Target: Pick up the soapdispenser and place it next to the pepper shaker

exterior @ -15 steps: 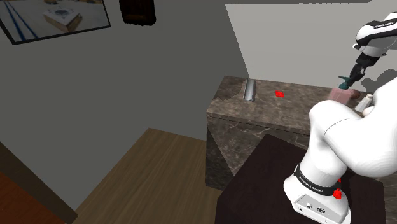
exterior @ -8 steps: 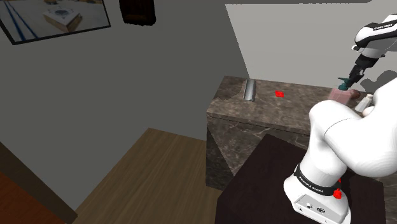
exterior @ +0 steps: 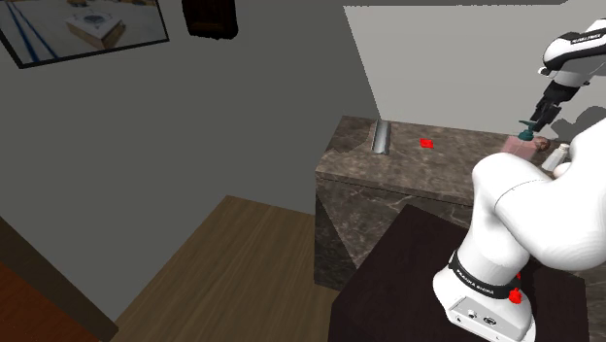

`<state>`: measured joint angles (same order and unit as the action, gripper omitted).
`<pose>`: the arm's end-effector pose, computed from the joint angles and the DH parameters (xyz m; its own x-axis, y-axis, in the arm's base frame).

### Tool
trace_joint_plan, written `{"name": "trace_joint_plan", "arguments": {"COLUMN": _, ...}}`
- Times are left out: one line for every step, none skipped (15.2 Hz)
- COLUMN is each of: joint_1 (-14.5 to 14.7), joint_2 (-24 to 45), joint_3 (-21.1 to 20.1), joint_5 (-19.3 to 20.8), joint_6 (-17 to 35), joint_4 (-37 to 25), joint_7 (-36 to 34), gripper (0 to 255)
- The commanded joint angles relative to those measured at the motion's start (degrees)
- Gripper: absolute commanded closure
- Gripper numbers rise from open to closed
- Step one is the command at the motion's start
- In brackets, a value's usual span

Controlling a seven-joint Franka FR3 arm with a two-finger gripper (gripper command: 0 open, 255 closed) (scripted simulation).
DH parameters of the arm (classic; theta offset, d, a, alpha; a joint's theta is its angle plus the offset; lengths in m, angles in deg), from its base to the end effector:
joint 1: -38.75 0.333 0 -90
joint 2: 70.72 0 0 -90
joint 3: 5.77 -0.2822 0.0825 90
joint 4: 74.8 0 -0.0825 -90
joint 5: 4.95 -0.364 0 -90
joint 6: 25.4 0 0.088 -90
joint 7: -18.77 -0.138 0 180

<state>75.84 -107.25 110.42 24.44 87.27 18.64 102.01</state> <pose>-0.0091 -0.6340 0.3597 0.9831 0.1605 0.0882 0.1547 -0.9856 0.0687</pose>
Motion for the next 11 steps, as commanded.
{"name": "trace_joint_plan", "arguments": {"joint_1": -0.4, "joint_2": 1.0, "joint_3": -0.9, "joint_5": -1.0, "joint_6": -2.2, "joint_4": -1.5, "joint_7": 0.7, "gripper": 0}}
{"name": "trace_joint_plan", "arguments": {"joint_1": -0.7, "joint_2": 1.6, "joint_3": -1.5, "joint_5": -1.7, "joint_6": -3.7, "joint_4": -2.6, "joint_7": 1.1, "gripper": 0}}
{"name": "trace_joint_plan", "arguments": {"joint_1": -0.9, "joint_2": 2.1, "joint_3": -1.9, "joint_5": -2.2, "joint_6": -4.9, "joint_4": -3.6, "joint_7": 1.4, "gripper": 0}}
{"name": "trace_joint_plan", "arguments": {"joint_1": -0.9, "joint_2": 2.1, "joint_3": -1.9, "joint_5": -2.2, "joint_6": -4.9, "joint_4": -3.6, "joint_7": 1.4, "gripper": 0}}
{"name": "trace_joint_plan", "arguments": {"joint_1": -0.9, "joint_2": 2.1, "joint_3": -1.9, "joint_5": -2.2, "joint_6": -4.9, "joint_4": -3.6, "joint_7": 1.4, "gripper": 0}}
{"name": "trace_joint_plan", "arguments": {"joint_1": -0.9, "joint_2": 2.1, "joint_3": -1.9, "joint_5": -2.2, "joint_6": -4.9, "joint_4": -3.6, "joint_7": 1.4, "gripper": 0}}
{"name": "trace_joint_plan", "arguments": {"joint_1": -0.9, "joint_2": 2.1, "joint_3": -1.9, "joint_5": -2.2, "joint_6": -4.9, "joint_4": -3.6, "joint_7": 1.4, "gripper": 0}}
{"name": "trace_joint_plan", "arguments": {"joint_1": -0.9, "joint_2": 2.1, "joint_3": -1.9, "joint_5": -2.2, "joint_6": -4.9, "joint_4": -3.6, "joint_7": 1.4, "gripper": 0}}
{"name": "trace_joint_plan", "arguments": {"joint_1": -0.9, "joint_2": 2.1, "joint_3": -1.9, "joint_5": -2.2, "joint_6": -4.9, "joint_4": -3.6, "joint_7": 1.4, "gripper": 0}}
{"name": "trace_joint_plan", "arguments": {"joint_1": -0.9, "joint_2": 2.1, "joint_3": -1.9, "joint_5": -2.2, "joint_6": -4.9, "joint_4": -3.6, "joint_7": 1.4, "gripper": 0}}
{"name": "trace_joint_plan", "arguments": {"joint_1": -0.9, "joint_2": 2.1, "joint_3": -1.9, "joint_5": -2.2, "joint_6": -4.9, "joint_4": -3.6, "joint_7": 1.4, "gripper": 0}}
